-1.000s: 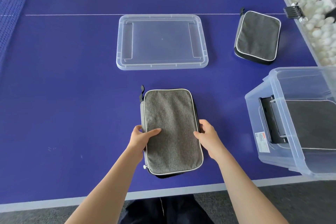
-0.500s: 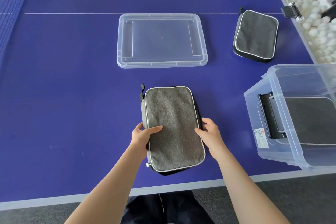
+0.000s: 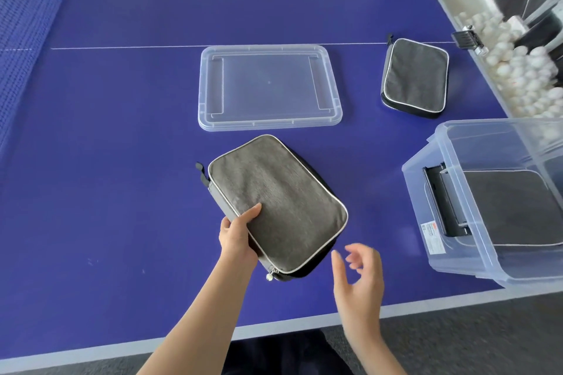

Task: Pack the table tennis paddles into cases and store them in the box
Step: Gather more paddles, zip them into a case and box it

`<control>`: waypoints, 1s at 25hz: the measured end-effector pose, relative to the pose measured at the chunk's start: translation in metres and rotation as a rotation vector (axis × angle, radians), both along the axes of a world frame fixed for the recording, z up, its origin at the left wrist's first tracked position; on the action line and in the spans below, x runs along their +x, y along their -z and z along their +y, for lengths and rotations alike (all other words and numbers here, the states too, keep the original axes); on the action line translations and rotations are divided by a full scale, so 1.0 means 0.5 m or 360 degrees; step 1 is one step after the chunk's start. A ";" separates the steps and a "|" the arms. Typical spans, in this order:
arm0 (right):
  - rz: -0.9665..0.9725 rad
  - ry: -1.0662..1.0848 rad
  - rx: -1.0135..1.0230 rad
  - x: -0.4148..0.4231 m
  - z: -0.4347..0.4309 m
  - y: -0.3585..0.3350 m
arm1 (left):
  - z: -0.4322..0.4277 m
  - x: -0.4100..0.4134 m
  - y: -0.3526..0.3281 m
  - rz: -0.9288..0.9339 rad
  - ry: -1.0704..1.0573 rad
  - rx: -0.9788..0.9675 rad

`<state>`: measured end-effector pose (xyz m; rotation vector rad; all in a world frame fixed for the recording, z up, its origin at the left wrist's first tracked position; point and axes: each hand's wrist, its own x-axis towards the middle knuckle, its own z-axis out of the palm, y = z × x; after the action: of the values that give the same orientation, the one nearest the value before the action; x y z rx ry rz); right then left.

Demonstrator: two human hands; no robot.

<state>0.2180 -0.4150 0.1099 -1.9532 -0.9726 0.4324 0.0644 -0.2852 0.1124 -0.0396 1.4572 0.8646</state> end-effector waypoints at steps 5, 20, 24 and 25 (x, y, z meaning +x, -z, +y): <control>-0.0294 -0.0359 0.0050 -0.080 0.009 -0.011 | 0.022 0.015 -0.048 -0.0024 -0.0176 0.0068; -0.0721 -0.0298 0.0088 -0.136 0.082 -0.017 | 0.051 0.022 -0.126 0.0042 -0.0569 0.0178; -0.0837 -0.0409 0.0156 -0.133 0.087 -0.027 | 0.049 0.009 -0.126 0.0031 -0.0582 0.0147; -0.0835 -0.0414 0.0153 -0.133 0.088 -0.028 | 0.049 0.006 -0.127 0.0032 -0.0583 0.0144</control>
<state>0.1516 -0.3711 0.1240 -1.8942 -1.5602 0.0037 0.0672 -0.2606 0.1757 -0.2366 1.4509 1.2305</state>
